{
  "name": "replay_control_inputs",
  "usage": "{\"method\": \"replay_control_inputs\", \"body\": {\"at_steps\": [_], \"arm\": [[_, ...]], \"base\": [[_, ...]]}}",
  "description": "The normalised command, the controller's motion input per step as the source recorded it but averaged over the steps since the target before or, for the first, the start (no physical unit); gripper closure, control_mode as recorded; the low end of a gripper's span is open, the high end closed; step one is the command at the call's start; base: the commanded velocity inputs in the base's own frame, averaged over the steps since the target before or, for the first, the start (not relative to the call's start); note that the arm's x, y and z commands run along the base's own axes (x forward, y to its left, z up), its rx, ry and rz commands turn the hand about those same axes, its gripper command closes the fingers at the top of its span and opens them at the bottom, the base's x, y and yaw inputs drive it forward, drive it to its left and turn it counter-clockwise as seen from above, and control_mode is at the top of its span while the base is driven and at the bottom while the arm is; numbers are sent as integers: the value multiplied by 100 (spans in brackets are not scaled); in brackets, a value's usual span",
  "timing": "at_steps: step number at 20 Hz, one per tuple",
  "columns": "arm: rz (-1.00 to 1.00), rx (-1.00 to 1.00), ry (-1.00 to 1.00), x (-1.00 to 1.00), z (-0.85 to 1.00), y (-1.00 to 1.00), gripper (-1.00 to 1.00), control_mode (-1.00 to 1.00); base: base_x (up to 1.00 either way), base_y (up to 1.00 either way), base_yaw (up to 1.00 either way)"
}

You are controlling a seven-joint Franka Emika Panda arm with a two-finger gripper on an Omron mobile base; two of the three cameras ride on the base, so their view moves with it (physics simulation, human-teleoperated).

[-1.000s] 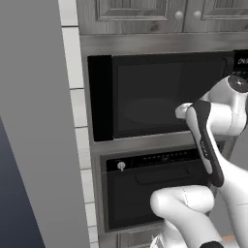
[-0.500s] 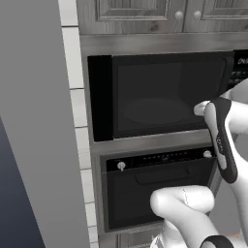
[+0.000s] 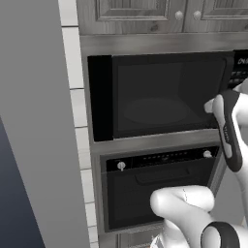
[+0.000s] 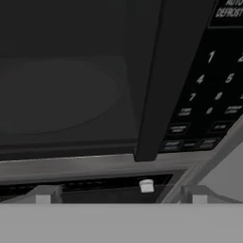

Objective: Place the sponge inside the microwave to prepare for sanitizing.

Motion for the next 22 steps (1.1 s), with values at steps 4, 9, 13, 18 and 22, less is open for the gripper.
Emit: {"method": "replay_control_inputs", "body": {"at_steps": [4, 9, 13, 18, 22], "arm": [[0, -7, 0, 13, 3, -27, -100, -100], [0, -3, 1, 28, 0, -23, -100, -100], [0, 0, 0, 28, 0, -18, -100, -100], [0, 0, 0, 29, 1, -12, -100, -100], [-2, 2, -5, 20, 6, 0, -100, -100]], "base": [[0, 0, 0], [0, 0, 0], [0, 0, 0], [0, 0, 0], [0, 0, 0]]}}
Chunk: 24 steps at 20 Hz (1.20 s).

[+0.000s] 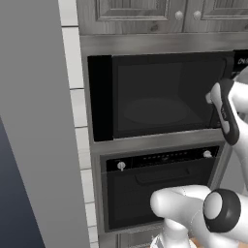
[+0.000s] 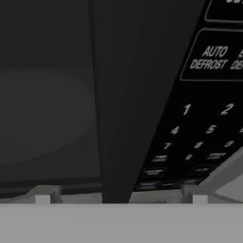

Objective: Place the sponge inside the microwave to prepare for sanitizing.

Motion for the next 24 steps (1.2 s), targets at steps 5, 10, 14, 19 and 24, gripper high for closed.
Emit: {"method": "replay_control_inputs", "body": {"at_steps": [5, 10, 14, 19, 24], "arm": [[-3, 4, -15, 18, 2, 0, -100, -100], [-7, 3, -22, 26, -4, 2, -100, -100], [-6, 5, -9, 47, -13, 8, -100, -100], [0, 15, 0, 67, -9, 0, -100, -100], [4, 14, 0, 69, -8, -2, 100, -100]], "base": [[0, 0, 0], [0, 0, 0], [0, 0, 0], [0, 0, 0], [0, 0, 0]]}}
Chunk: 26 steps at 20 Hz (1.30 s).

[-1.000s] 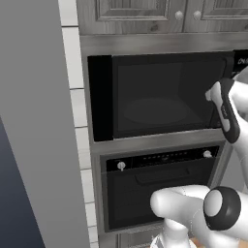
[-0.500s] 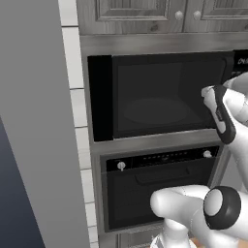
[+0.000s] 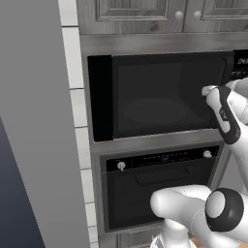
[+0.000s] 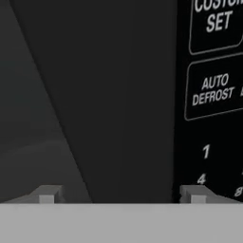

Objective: Place the sponge inside the microwave to prepare for sanitizing.

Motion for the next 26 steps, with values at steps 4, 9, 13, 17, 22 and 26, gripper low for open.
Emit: {"method": "replay_control_inputs", "body": {"at_steps": [4, 9, 13, 17, 22, 26], "arm": [[8, 11, 2, 64, -17, 2, 100, -100], [8, 4, 0, 4, -9, 17, 100, -100], [1, 0, 1, -42, 0, 21, 100, -100], [0, 0, 1, -58, 0, 23, 100, -100], [-1, 0, 2, -67, 0, 25, 100, -100], [-2, 0, 1, -72, 0, 19, 100, -100]], "base": [[0, 0, 0], [0, 0, 0], [0, 0, 0], [0, 0, 0], [0, 0, 0], [0, 0, 0]]}}
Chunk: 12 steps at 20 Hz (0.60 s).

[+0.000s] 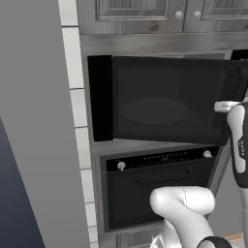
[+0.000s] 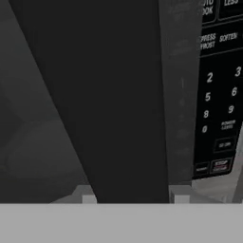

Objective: Place the sponge inside the microwave to prepare for sanitizing.

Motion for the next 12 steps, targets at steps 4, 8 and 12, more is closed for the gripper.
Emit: {"method": "replay_control_inputs", "body": {"at_steps": [4, 8, 12], "arm": [[0, 0, 4, -66, 0, 21, 100, -100], [0, 0, 2, -71, 3, 23, 100, -100], [0, 0, 1, -70, 4, 27, 100, -100]], "base": [[0, 0, 0], [0, 0, 0], [0, 0, 0]]}}
